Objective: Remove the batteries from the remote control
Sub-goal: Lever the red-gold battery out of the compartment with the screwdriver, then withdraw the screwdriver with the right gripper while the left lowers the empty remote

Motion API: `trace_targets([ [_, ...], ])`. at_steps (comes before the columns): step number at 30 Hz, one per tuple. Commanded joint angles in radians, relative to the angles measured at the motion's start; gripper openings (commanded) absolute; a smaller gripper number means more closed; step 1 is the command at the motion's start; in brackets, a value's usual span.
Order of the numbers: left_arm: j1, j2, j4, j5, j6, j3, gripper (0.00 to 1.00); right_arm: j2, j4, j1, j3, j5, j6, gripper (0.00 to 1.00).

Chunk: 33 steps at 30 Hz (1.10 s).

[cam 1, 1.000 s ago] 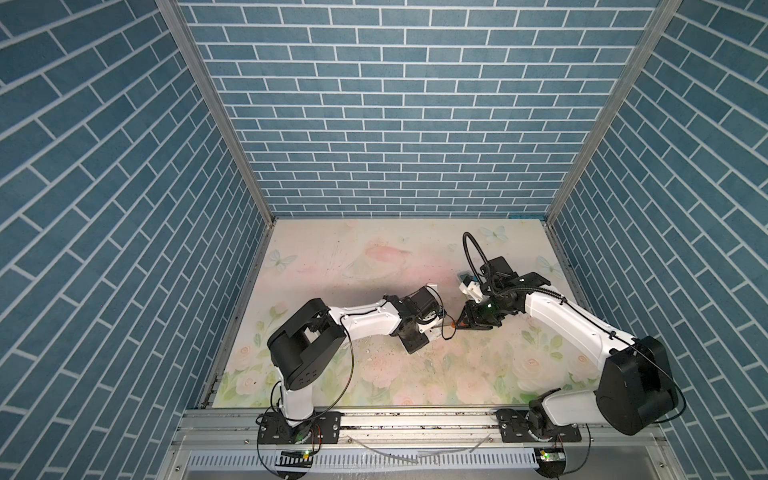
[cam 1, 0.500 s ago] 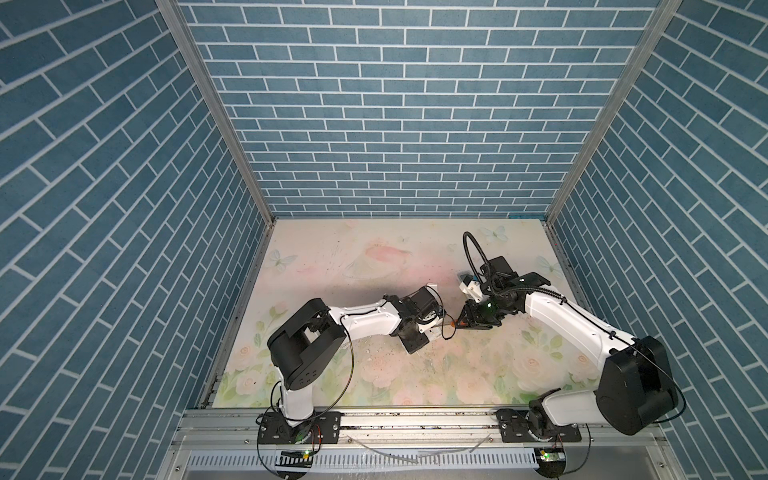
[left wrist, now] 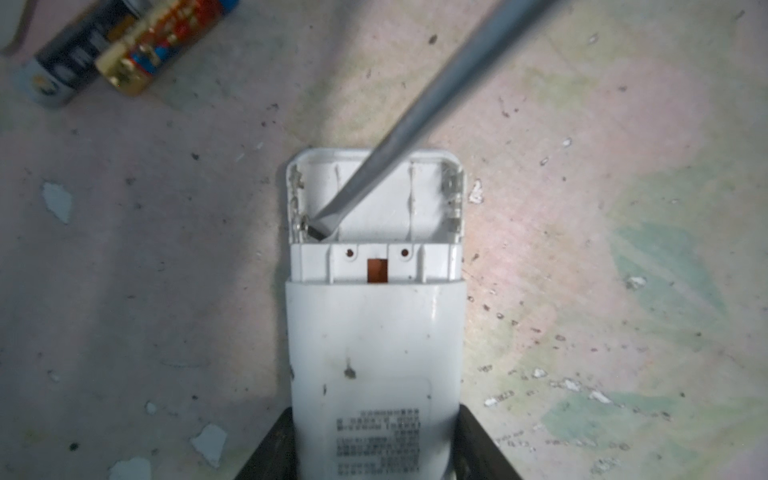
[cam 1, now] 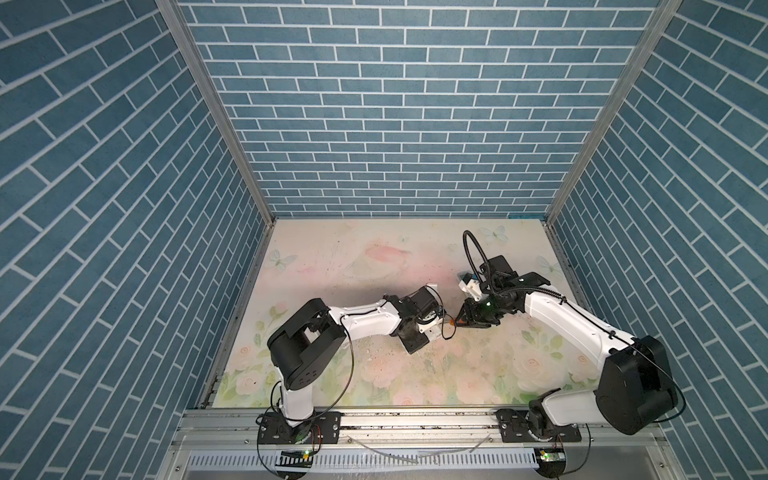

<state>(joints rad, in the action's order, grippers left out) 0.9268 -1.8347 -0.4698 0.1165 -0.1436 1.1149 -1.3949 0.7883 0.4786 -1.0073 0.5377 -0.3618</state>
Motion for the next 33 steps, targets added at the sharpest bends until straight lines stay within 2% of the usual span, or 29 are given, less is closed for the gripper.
trace_targets([
  [1,0.025,-0.101,-0.059,0.071,0.002,-0.047,0.00,0.031,-0.043,0.007,-0.059,0.048,0.012,0.00],
  [10,-0.025,-0.105,-0.135,0.067,0.108,-0.014,0.00,0.175,0.131,0.004,-0.126,-0.033,0.028,0.00],
  [19,-0.119,0.023,-0.114,0.058,0.282,-0.074,0.00,0.265,0.311,0.002,-0.185,-0.114,0.056,0.00],
  [25,-0.223,0.108,-0.086,0.028,0.409,-0.137,0.00,0.301,0.326,-0.004,-0.164,-0.184,0.041,0.00],
  [28,-0.274,0.129,-0.091,-0.015,0.461,-0.141,0.00,0.299,0.321,-0.010,-0.159,-0.221,0.030,0.00],
  [33,-0.382,0.111,-0.188,-0.170,0.538,-0.075,0.00,0.294,0.293,-0.031,-0.157,-0.303,0.007,0.00],
])
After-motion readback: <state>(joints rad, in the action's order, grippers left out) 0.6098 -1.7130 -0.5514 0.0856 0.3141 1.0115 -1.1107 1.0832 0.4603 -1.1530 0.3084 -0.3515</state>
